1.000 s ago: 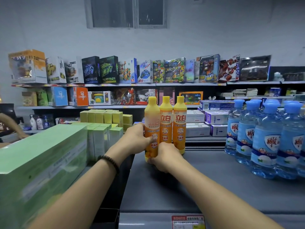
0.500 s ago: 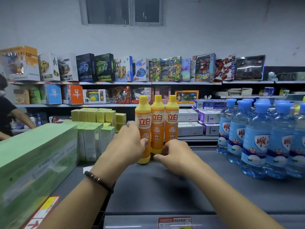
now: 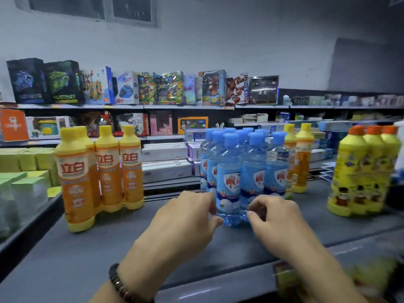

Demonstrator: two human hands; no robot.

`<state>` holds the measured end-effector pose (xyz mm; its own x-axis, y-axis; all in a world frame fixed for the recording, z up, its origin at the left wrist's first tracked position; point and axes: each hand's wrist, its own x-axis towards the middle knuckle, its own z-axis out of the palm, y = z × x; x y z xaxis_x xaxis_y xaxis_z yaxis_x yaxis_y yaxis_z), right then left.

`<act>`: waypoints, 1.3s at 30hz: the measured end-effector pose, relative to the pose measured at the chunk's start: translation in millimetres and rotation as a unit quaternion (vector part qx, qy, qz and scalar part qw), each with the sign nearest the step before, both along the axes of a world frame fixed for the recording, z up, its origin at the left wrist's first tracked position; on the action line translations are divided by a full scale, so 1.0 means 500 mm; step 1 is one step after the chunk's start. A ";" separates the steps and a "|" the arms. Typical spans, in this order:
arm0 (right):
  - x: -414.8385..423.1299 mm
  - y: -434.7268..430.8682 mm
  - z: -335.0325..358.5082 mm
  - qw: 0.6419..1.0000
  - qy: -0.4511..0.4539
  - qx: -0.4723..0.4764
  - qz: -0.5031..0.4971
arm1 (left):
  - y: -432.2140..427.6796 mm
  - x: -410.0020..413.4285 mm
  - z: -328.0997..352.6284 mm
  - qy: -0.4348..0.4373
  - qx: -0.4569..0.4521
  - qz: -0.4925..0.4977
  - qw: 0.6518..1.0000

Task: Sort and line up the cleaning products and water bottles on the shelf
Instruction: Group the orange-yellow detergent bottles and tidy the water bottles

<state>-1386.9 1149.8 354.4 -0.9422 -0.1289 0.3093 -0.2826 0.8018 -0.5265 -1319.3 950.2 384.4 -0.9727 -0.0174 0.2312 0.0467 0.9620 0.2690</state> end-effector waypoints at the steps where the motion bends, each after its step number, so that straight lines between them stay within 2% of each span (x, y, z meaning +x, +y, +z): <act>1: -0.014 0.035 0.001 1.000 -0.001 -0.004 -0.020 | 0.032 -0.018 -0.006 0.000 -0.005 -0.011 1.000; 7: -0.123 0.183 -0.007 0.995 0.004 -0.007 -0.097 | 0.197 -0.108 -0.027 0.003 -0.024 -0.046 0.999; 13: -0.258 0.215 -0.006 0.994 -0.060 0.011 -0.089 | 0.285 -0.167 -0.053 -0.001 -0.038 -0.032 0.999; 16: -0.314 0.211 0.001 0.992 -0.096 -0.019 -0.080 | 0.317 -0.176 -0.063 0.010 -0.068 -0.012 0.998; 21: -0.372 0.193 -0.006 0.993 -0.107 -0.006 -0.052 | 0.348 -0.169 -0.079 0.010 -0.114 0.014 0.993; 31: -0.359 0.211 -0.006 0.989 -0.129 -0.056 -0.041 | 0.347 -0.170 -0.080 0.008 -0.153 0.016 0.988; 39: -0.240 0.259 0.005 0.987 -0.151 0.009 -0.050 | 0.331 -0.163 -0.078 0.024 -0.100 0.019 0.994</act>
<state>-1506.9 1279.4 356.7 -0.9994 -0.0327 0.0115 -0.0335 0.8276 -0.5603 -1401.0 1115.9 345.3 -0.9600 -0.0028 0.2800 0.0173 0.9974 0.0695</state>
